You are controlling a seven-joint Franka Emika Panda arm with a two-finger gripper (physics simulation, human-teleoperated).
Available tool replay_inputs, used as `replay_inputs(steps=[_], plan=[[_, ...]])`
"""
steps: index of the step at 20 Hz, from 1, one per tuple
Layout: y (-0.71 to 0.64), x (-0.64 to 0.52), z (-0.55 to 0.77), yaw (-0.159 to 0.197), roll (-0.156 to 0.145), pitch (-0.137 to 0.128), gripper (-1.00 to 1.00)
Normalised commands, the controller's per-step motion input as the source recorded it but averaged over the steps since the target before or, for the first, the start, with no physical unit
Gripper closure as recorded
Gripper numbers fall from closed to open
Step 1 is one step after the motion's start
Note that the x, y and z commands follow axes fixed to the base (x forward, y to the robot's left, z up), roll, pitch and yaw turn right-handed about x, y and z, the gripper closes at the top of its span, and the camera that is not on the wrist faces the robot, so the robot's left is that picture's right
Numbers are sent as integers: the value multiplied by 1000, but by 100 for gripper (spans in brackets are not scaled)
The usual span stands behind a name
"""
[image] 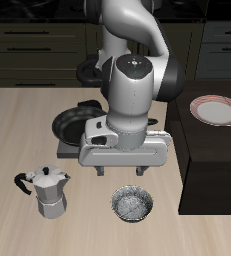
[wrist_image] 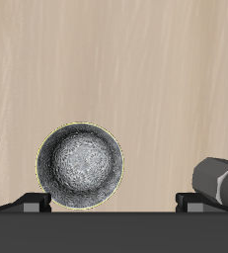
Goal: Place the bowl on the plate
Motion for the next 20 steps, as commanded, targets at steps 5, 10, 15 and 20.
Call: replay_inputs(steps=[5, 10, 15, 20], plan=[[-64, 14, -242, -8, -16, 27, -100], [-33, -16, -177, -1, -13, 21, -100], [9, -32, -252, -1, 7, 23, -100], [-75, 16, -201, 6, -15, 17, -100]])
